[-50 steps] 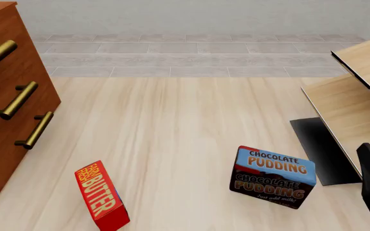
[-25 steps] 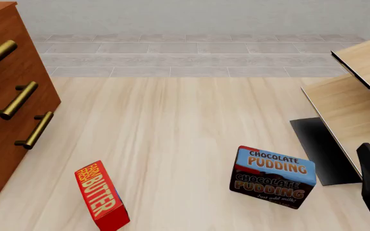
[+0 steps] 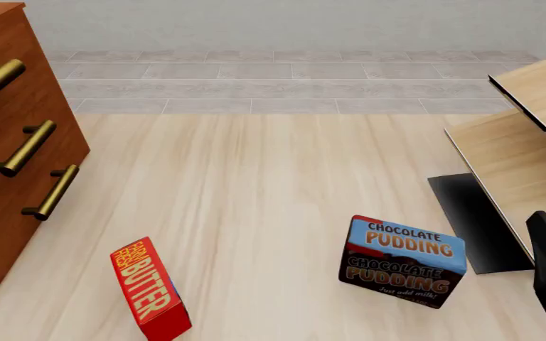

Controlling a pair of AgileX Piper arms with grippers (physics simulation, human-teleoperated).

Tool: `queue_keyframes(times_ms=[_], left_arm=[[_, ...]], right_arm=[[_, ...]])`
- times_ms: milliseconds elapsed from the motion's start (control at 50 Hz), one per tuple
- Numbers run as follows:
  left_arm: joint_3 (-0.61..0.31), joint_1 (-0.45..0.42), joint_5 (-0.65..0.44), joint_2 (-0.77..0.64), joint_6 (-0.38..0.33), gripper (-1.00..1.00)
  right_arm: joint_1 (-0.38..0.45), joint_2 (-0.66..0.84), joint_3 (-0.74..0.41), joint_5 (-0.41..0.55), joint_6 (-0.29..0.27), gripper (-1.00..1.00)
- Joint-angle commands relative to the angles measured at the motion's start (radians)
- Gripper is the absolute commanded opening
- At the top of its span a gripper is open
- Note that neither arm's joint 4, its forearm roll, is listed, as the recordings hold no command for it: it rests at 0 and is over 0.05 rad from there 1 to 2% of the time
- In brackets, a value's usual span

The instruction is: Close the top drawer of the cabinet and put the bowl on top of it.

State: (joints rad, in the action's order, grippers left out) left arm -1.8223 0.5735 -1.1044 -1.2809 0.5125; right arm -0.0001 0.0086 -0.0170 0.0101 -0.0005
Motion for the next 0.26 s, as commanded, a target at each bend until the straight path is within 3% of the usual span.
queue_keyframes(times_ms=[20,60,140,160,260], left_arm=[[0.004,-0.041,-0.054,0.086,0.004,1.00],[-0.027,-0.039,-0.068,0.087,-0.018,1.00],[-0.055,-0.107,-0.115,0.119,0.014,1.00],[-0.013,-0.130,-0.111,0.163,0.010,1.00],[0.010,-0.162,-0.115,0.206,-0.018,1.00]], right_arm=[[0.000,-0.002,0.004,-0.002,0.000,1.00],[0.000,-0.002,0.004,-0.002,0.000,1.00],[0.000,-0.002,0.004,-0.002,0.000,1.00],[0.000,-0.002,0.004,-0.002,0.000,1.00],[0.000,-0.002,0.004,-0.002,0.000,1.00]])
